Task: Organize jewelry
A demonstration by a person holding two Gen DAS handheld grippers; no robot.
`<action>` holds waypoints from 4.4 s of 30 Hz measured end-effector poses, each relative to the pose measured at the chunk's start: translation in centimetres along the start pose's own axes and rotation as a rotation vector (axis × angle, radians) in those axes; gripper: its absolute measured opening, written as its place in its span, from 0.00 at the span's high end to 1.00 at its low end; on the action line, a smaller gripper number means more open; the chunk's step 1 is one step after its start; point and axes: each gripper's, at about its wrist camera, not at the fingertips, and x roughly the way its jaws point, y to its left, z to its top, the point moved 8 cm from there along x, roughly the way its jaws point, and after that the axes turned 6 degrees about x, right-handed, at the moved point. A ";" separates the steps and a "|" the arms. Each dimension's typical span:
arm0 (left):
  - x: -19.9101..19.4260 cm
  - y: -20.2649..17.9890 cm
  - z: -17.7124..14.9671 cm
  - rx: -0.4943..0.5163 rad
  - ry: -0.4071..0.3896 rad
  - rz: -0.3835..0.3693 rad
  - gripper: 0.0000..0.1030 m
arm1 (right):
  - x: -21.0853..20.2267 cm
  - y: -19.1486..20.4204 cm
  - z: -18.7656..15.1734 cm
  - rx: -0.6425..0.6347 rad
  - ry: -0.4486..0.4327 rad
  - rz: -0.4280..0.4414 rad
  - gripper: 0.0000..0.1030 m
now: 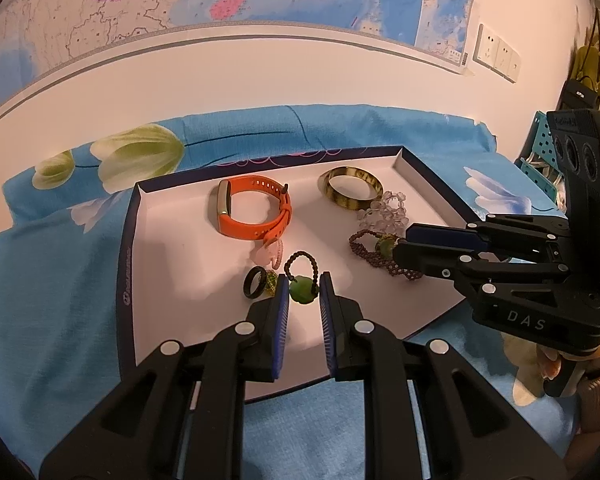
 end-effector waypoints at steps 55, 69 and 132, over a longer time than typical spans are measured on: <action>1.2 0.7 -0.3 -0.025 0.041 0.022 0.85 | 1.1 0.1 0.0 -0.023 0.016 -0.043 0.82; 1.5 0.9 -0.6 -0.030 0.053 0.027 0.85 | 1.5 -0.1 -0.1 -0.020 0.023 -0.052 0.82; -15.6 0.2 -3.5 -0.075 -0.336 0.267 0.05 | -13.2 3.2 -3.3 -0.023 -0.390 -0.142 0.07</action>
